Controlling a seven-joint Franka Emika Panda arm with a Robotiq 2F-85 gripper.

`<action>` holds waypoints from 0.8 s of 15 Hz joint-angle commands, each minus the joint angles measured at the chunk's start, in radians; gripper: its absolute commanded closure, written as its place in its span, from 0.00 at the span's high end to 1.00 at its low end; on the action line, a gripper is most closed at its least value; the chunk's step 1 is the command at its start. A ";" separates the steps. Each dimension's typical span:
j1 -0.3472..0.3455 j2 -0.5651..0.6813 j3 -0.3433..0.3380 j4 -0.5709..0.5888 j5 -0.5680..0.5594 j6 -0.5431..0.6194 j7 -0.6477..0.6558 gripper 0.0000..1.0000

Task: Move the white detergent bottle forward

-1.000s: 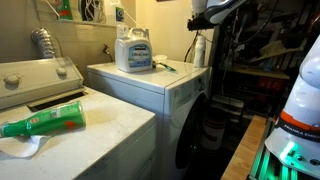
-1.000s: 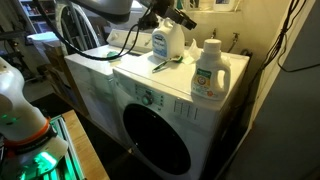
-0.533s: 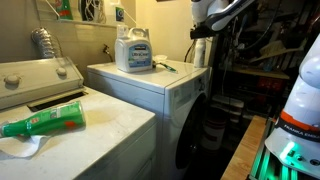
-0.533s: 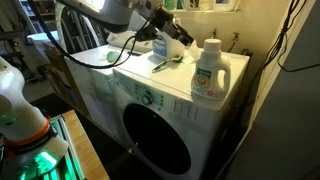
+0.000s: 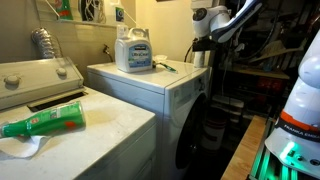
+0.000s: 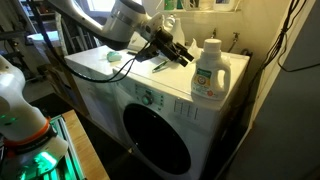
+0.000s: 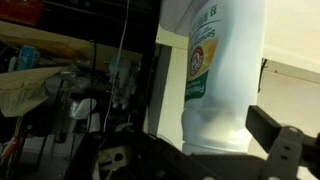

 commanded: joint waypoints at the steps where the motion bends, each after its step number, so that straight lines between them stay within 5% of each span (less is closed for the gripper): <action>1: -0.018 0.040 -0.015 -0.027 -0.181 0.083 0.197 1.00; 12: -0.023 0.192 -0.009 0.002 -0.591 -0.045 0.675 1.00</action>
